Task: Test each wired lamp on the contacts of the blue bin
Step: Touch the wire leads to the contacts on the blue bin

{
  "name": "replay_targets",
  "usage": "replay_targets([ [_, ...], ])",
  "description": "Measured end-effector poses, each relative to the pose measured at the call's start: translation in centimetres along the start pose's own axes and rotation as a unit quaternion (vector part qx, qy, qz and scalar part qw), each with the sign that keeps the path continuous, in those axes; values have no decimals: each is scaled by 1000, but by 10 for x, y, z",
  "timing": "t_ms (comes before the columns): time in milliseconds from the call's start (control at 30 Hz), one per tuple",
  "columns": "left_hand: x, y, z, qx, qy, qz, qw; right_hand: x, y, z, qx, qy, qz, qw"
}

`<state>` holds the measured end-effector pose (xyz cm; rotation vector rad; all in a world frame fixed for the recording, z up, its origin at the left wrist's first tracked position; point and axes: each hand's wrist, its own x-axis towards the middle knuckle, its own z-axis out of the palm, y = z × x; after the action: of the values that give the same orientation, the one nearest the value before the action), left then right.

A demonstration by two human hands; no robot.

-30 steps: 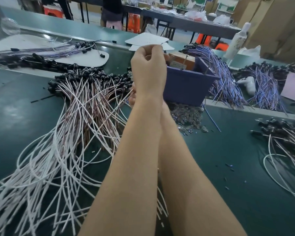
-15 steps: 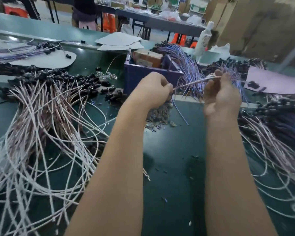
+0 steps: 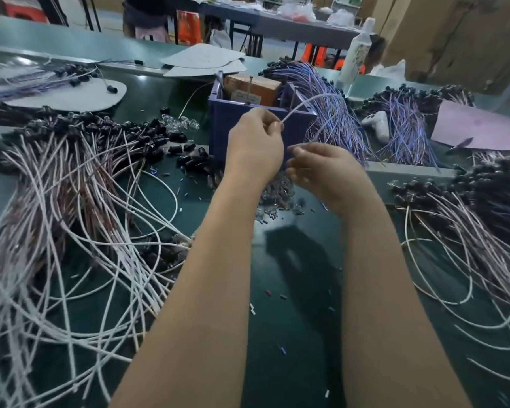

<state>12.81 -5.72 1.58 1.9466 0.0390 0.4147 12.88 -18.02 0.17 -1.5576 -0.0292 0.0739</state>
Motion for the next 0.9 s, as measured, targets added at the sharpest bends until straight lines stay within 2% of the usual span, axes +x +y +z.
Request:
replay_targets([
  [100,-3,0,6,-40,-11,6,999,-3,4,11,-25,-113,-16,993],
  [200,-6,0,9,-78,-40,1,996,-4,6,19,-12,-145,-41,988],
  [300,-7,-1,9,-78,-56,12,995,-2,10,26,25,-104,-62,992],
  [400,-6,-5,10,-44,-50,21,998,2,12,24,83,-24,-85,993],
  [500,-4,-16,6,57,-65,-15,996,6,10,14,237,85,-63,966],
  [567,-4,-22,2,83,-97,-49,991,7,8,7,296,129,-67,944],
  [633,-3,-24,-2,76,-105,-57,990,6,6,4,297,157,-78,939],
  [767,0,-20,-4,-9,-76,-38,996,8,-3,4,259,183,-79,945],
  [833,0,-19,-2,-55,-66,-42,995,10,-6,9,226,159,-69,959],
  [900,-1,-21,1,-57,-69,-30,996,10,-7,15,201,120,-56,971],
])
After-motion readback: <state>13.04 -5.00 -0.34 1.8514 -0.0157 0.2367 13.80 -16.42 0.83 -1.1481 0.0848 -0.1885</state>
